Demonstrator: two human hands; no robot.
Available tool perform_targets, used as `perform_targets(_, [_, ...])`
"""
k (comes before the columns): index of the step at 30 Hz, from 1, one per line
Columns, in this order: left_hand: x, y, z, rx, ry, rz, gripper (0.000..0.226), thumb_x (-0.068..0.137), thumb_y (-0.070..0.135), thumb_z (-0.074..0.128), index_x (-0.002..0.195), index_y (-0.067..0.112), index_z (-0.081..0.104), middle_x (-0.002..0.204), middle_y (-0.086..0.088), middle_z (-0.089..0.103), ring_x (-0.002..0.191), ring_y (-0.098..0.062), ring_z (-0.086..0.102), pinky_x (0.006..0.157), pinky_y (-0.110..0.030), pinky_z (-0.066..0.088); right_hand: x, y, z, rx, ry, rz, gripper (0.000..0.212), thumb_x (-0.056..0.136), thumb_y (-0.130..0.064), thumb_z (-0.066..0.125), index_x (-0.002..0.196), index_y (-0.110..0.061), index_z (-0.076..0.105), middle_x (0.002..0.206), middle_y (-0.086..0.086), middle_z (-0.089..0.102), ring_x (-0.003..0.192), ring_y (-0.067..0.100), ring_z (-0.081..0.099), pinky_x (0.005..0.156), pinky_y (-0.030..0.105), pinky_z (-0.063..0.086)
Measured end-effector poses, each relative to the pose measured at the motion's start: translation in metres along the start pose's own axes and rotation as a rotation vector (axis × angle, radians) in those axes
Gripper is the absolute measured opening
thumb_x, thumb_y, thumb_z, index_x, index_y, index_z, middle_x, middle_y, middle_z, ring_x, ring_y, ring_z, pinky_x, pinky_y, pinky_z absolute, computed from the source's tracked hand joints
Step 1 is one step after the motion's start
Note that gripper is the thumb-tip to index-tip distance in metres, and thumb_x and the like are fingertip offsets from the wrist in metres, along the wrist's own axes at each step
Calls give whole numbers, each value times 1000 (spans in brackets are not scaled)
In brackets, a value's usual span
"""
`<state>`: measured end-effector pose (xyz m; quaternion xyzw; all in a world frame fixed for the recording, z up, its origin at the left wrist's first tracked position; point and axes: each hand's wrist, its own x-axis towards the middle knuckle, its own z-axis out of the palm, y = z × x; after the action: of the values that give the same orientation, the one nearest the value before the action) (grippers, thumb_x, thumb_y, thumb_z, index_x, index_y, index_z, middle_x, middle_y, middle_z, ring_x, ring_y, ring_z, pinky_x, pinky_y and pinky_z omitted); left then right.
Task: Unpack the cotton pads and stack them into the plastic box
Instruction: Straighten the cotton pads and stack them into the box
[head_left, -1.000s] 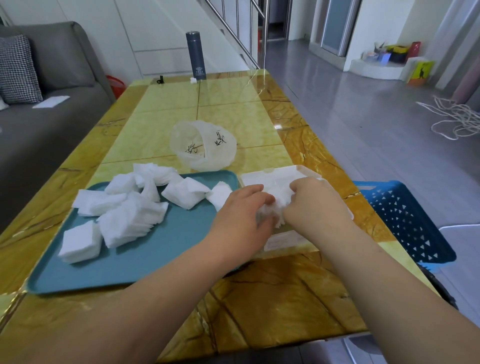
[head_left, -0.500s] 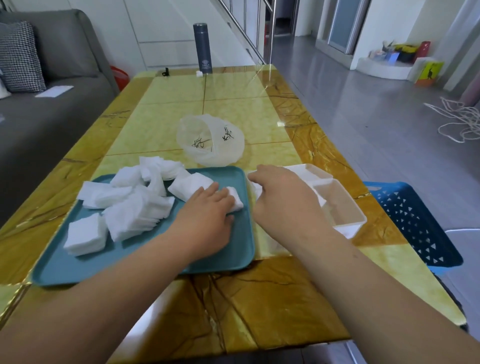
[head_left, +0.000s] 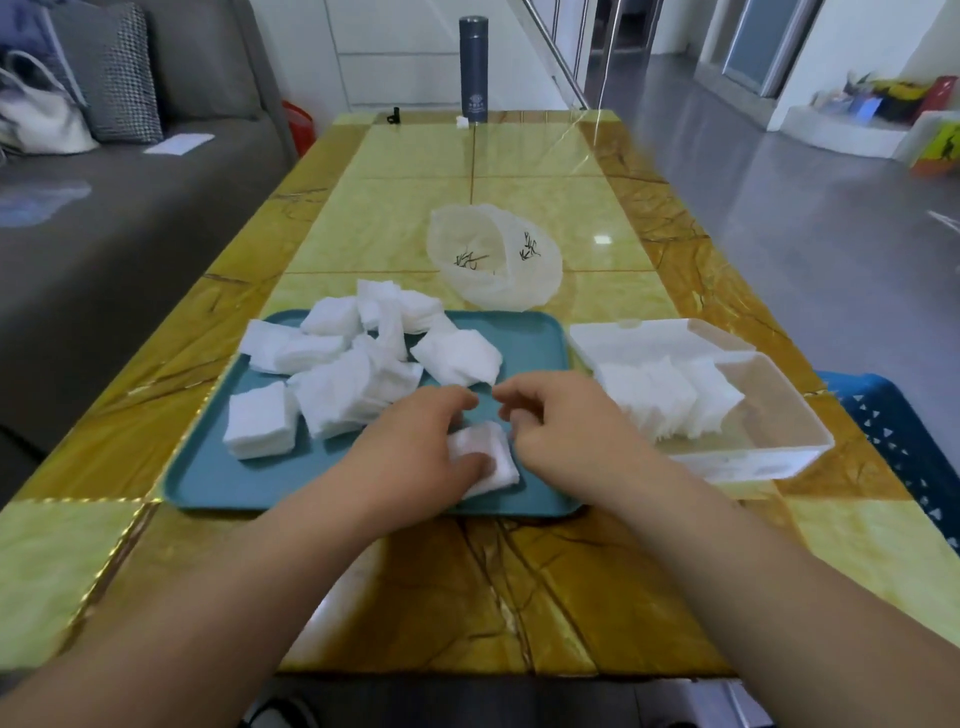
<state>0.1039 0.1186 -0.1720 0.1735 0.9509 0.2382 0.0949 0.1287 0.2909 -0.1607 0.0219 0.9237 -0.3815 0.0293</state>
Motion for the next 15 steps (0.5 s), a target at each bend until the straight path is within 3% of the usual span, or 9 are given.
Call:
perform_targets(3, [6,-2,-7,-26,-115,-43,66,84,42,78,144,29,52,108,15,58,99,-8,57,83,-24,42,4,2,7,5,-36,45,42,93,-4,57,131,-18,69,115,-1,73,110,15,66,103,29,50])
perform_targets(7, [4,-8,-14,-91,-196,-52,34,83,40,80,112,31,67,93,13,63,81,-3,58,66,-24,43,9,5,13,66,-39,70,40,94,-8,58,130,-20,68,110,-6,73,108,12,68,105,34,52])
perform_targets(10, [1,-18,-15,-257,-86,-44,18,84,34,81,95,28,69,81,11,64,68,1,55,59,-19,40,11,7,16,154,-36,88,37,95,-14,62,129,-24,69,112,-9,74,109,8,68,104,31,52])
perform_targets(12, [-1,-23,-18,-476,19,-48,14,84,29,83,93,24,73,76,10,70,64,3,57,59,-12,43,12,5,19,344,-40,135,28,94,-17,67,120,-25,73,108,-7,77,103,11,72,98,38,58])
perform_targets(15, [-2,-27,-23,-760,96,-71,11,86,24,83,95,23,77,88,2,78,73,-7,64,65,-23,52,12,-3,17,741,-101,196,15,98,-14,66,106,-16,78,100,7,80,93,22,76,83,40,63])
